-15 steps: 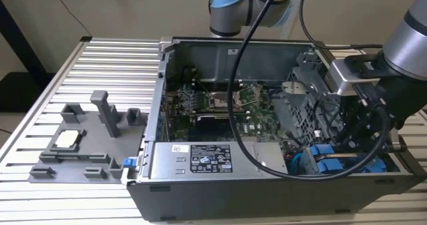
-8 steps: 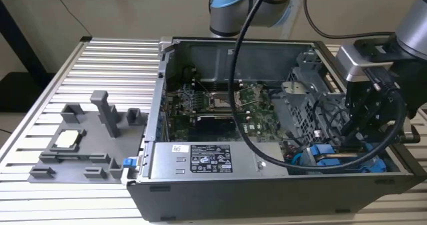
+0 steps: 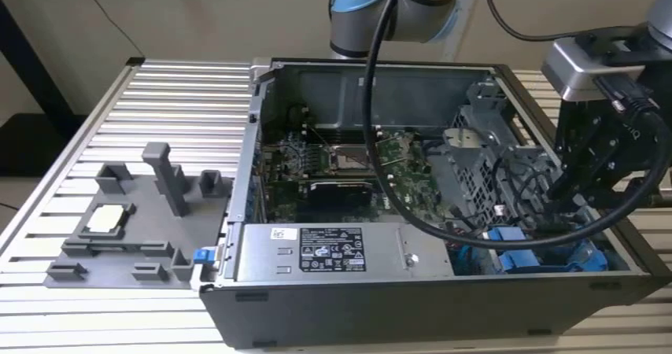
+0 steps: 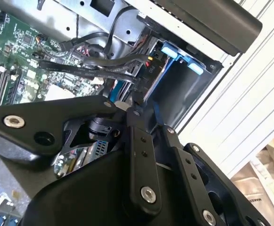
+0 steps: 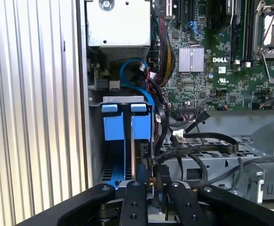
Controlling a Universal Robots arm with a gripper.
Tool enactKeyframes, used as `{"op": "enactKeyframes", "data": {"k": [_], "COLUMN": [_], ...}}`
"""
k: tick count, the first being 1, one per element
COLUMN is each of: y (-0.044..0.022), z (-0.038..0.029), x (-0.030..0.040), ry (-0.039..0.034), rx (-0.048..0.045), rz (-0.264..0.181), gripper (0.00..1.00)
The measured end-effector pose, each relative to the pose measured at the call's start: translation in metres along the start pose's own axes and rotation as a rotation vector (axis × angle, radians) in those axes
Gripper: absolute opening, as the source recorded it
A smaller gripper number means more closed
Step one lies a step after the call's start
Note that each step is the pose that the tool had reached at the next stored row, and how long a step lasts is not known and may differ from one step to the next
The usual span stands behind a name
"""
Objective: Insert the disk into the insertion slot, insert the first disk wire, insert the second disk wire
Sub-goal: 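Insert the second disk wire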
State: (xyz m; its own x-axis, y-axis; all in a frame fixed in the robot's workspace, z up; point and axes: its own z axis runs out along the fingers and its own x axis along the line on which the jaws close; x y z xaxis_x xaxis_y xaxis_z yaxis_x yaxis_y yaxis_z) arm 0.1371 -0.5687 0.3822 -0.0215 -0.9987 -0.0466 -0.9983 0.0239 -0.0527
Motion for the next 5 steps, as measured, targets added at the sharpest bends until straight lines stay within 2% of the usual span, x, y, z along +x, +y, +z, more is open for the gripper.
{"op": "enactKeyframes", "data": {"k": [5], "y": [0.0], "z": [-0.0003], "x": [0.0], "ry": [0.0002], "rx": [0.0], "rz": [0.0], "gripper": [0.24]}}
